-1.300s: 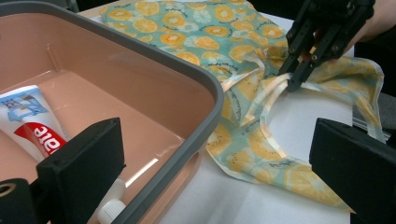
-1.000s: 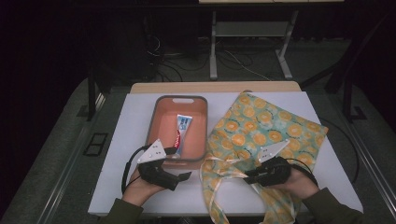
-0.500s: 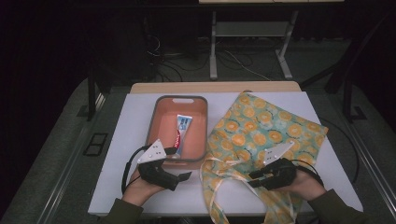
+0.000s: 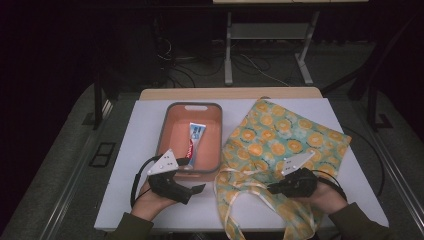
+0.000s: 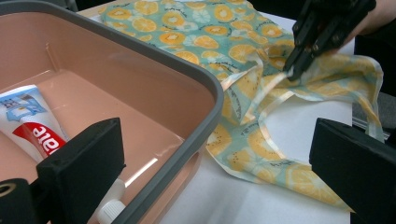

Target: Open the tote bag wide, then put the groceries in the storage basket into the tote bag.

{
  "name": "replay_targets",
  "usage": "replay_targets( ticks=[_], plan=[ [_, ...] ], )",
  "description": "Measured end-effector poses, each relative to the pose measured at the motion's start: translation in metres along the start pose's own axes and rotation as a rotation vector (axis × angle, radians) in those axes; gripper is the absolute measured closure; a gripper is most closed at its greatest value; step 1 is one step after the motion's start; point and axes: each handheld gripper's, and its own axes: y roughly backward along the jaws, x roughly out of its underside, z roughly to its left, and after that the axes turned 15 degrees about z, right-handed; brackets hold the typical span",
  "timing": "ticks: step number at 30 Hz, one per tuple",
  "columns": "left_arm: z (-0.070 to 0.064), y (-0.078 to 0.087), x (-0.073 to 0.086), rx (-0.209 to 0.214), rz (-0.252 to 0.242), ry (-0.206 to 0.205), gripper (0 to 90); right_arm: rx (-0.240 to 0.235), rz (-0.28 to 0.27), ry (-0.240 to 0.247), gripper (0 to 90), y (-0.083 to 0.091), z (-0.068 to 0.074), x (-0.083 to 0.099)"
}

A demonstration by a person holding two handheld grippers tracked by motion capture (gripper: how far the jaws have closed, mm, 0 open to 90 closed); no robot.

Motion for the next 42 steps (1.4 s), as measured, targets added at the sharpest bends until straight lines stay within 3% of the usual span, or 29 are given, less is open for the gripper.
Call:
replay_targets(
  ticks=[4, 6, 7, 8, 11, 12, 22, 26, 30, 35, 42],
  plan=[
    [0.000, 0.000, 0.000, 0.000, 0.002, -0.001, 1.7, 0.027, -0.035, -0.023, 89.1, 0.009, -0.006, 0.001],
    [0.000, -0.001, -0.001, -0.003, 0.004, -0.002, 1.7, 0.052, -0.059, -0.032, 89.2, 0.014, -0.010, 0.000],
    [0.000, -0.001, -0.001, -0.001, 0.003, -0.002, 1.7, 0.088, -0.083, -0.045, 89.3, 0.021, -0.016, -0.001],
    [0.000, -0.001, -0.001, -0.001, 0.005, -0.002, 1.7, 0.088, -0.083, -0.045, 89.3, 0.021, -0.016, -0.001],
    [0.000, -0.002, -0.002, -0.001, 0.004, -0.001, 1.8, 0.145, -0.135, -0.104, 89.4, 0.033, -0.032, 0.000],
    [0.000, -0.002, -0.002, -0.001, 0.005, -0.001, 1.8, 0.145, -0.135, -0.104, 89.4, 0.033, -0.032, 0.000],
    [0.003, -0.005, -0.005, 0.001, 0.012, -0.005, 1.7, 0.247, -0.257, -0.266, 89.5, 0.055, -0.073, 0.007],
    [0.005, -0.005, -0.008, -0.001, 0.010, -0.005, 1.7, 0.280, -0.275, -0.315, 89.5, 0.056, -0.087, 0.007],
    [0.009, -0.003, -0.012, -0.012, 0.011, -0.001, 1.7, 0.280, -0.294, -0.352, 89.5, 0.054, -0.098, 0.006],
    [0.017, 0.001, -0.024, -0.018, 0.016, 0.008, 1.8, 0.278, -0.287, -0.349, 89.5, 0.050, -0.099, 0.004],
    [0.043, -0.001, -0.055, -0.053, 0.062, 0.057, 5.1, 0.272, -0.285, -0.341, 89.5, 0.050, -0.099, 0.002]
  ],
)
